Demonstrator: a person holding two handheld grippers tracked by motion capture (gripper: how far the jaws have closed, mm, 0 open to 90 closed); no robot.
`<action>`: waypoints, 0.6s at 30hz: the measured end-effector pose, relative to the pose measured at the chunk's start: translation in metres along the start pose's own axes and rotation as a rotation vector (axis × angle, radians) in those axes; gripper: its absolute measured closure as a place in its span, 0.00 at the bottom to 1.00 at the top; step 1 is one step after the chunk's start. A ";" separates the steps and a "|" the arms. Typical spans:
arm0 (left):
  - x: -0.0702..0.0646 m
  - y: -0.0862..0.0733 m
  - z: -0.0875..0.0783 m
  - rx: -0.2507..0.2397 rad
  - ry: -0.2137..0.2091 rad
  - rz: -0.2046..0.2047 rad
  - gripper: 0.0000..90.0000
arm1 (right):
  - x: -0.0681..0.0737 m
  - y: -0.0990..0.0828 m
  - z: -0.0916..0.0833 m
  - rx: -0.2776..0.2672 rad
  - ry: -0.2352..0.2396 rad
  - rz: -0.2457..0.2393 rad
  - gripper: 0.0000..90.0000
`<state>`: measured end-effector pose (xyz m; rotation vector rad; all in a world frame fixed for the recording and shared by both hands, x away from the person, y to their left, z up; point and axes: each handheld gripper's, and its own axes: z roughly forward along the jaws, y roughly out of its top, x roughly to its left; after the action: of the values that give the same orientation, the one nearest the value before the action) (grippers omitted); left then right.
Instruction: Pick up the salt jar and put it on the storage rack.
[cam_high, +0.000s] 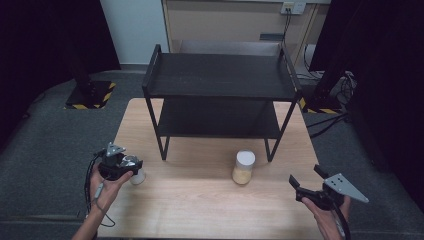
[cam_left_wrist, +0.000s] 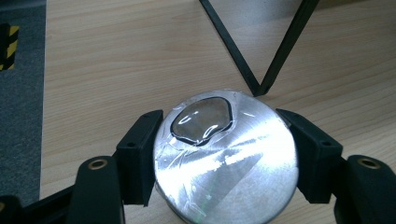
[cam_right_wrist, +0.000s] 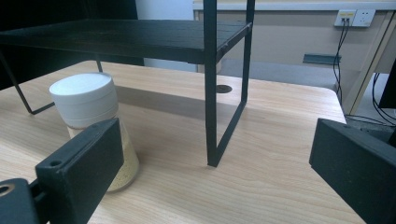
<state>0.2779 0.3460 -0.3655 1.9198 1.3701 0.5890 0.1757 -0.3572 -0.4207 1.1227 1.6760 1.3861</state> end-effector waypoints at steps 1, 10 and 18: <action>0.000 0.001 -0.001 0.006 -0.003 0.008 0.38 | 0.000 0.000 0.000 0.000 0.000 0.000 0.04; -0.006 0.005 -0.019 -0.019 -0.059 0.069 0.38 | 0.000 0.000 0.000 0.000 0.000 0.003 0.04; -0.014 0.024 -0.045 -0.052 -0.123 0.124 0.38 | -0.001 0.000 0.000 -0.001 0.004 0.006 0.04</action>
<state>0.2567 0.3405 -0.3173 1.9747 1.1549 0.5507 0.1758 -0.3577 -0.4205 1.1257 1.6760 1.3940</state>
